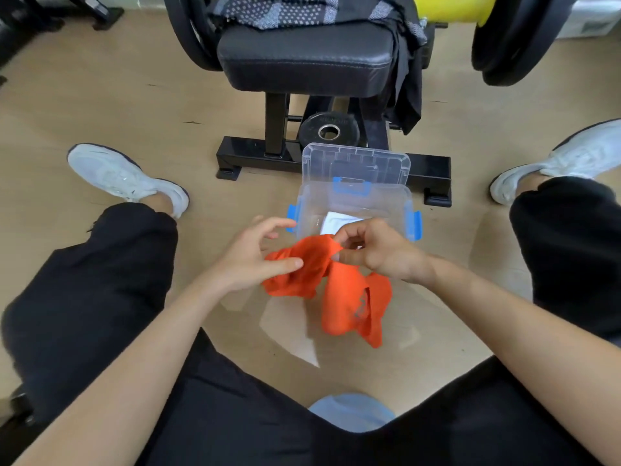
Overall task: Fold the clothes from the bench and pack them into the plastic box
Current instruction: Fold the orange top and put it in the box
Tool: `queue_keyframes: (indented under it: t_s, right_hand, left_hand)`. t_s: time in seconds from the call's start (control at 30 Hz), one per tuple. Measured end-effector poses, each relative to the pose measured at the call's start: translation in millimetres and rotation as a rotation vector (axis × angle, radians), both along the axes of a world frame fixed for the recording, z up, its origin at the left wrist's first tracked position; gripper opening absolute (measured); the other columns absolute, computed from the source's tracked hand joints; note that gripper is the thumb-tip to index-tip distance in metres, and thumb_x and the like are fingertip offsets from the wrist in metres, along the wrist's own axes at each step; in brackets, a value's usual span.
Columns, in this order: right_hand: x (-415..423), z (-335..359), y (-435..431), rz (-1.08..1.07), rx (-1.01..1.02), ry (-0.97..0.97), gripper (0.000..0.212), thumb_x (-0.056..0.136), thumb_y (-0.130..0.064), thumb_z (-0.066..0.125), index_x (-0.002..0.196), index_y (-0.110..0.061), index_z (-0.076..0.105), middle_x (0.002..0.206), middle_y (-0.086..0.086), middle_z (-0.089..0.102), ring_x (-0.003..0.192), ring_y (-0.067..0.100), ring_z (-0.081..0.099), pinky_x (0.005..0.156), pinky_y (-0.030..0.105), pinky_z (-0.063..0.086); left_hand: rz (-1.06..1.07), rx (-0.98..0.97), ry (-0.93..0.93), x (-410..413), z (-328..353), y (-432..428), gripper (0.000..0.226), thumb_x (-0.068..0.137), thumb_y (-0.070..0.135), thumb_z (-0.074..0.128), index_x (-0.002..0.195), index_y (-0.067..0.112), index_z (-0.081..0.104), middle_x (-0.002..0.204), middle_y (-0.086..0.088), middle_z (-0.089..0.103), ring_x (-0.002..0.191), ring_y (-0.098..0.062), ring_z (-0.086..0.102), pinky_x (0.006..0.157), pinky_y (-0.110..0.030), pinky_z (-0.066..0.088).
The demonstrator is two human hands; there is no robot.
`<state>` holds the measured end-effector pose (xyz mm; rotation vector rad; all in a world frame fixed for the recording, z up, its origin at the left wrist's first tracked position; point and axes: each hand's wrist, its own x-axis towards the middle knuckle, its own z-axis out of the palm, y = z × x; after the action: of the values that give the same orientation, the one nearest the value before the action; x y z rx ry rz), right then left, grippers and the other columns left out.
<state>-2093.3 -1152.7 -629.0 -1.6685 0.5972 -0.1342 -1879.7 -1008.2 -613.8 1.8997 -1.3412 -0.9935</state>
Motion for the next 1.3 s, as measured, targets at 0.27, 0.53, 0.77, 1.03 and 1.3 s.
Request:
queue_keyframes:
  t_s: [0.27, 0.53, 0.77, 1.03, 1.3]
  right_hand:
    - [-14.4, 1.4, -1.6, -0.151, 0.049, -0.074, 0.021, 0.083, -0.002, 0.075, 0.102, -0.006, 0.066, 0.093, 0.008, 0.069, 0.085, 0.013, 0.063, 0.074, 0.018, 0.050]
    - [-24.7, -53.6, 0.4, 0.104, 0.059, 0.227, 0.030, 0.078, -0.027, 0.082, 0.105, -0.017, 0.072, 0.105, 0.014, 0.073, 0.091, 0.019, 0.067, 0.095, 0.050, 0.051]
    - [-35.7, -16.9, -25.2, -0.140, 0.107, 0.005, 0.021, 0.083, -0.003, 0.075, 0.102, -0.011, 0.071, 0.094, 0.000, 0.072, 0.086, 0.012, 0.067, 0.078, 0.026, 0.054]
    - [-22.2, 9.0, -9.4, 0.081, 0.087, -0.092, 0.042, 0.083, 0.012, 0.068, 0.123, 0.000, 0.062, 0.118, 0.017, 0.070, 0.110, 0.027, 0.067, 0.097, 0.035, 0.053]
    - [-32.1, -10.3, -23.0, -0.032, -0.062, 0.071, 0.055, 0.073, 0.001, 0.079, 0.118, -0.027, 0.066, 0.113, 0.003, 0.067, 0.090, 0.020, 0.065, 0.086, 0.040, 0.054]
  left_hand:
    - [-0.076, -0.178, 0.084, -44.6, -25.5, -25.6, 0.026, 0.080, 0.029, 0.083, 0.066, 0.037, 0.062, 0.058, 0.016, 0.044, 0.060, -0.002, 0.038, 0.058, -0.028, 0.034]
    - [0.148, -0.312, 0.295, -18.6, -11.5, -15.0, 0.013, 0.077, 0.043, 0.072, 0.084, 0.031, 0.073, 0.080, 0.012, 0.068, 0.077, -0.007, 0.058, 0.073, -0.025, 0.048]
    - [0.201, 0.119, -0.061, 20.6, -25.2, 3.7, 0.034, 0.062, 0.045, 0.067, 0.077, 0.014, 0.067, 0.068, 0.004, 0.060, 0.070, -0.015, 0.055, 0.067, -0.031, 0.042]
    - [-0.057, -0.048, 0.240, -41.7, -28.1, -16.9, 0.067, 0.074, 0.046, 0.076, 0.136, 0.040, 0.051, 0.136, 0.023, 0.057, 0.129, 0.007, 0.050, 0.107, -0.016, 0.040]
    - [0.074, -0.189, 0.323, -36.3, -46.9, -17.7, 0.024, 0.077, 0.039, 0.076, 0.084, 0.017, 0.070, 0.076, 0.005, 0.065, 0.073, -0.010, 0.057, 0.072, -0.031, 0.046]
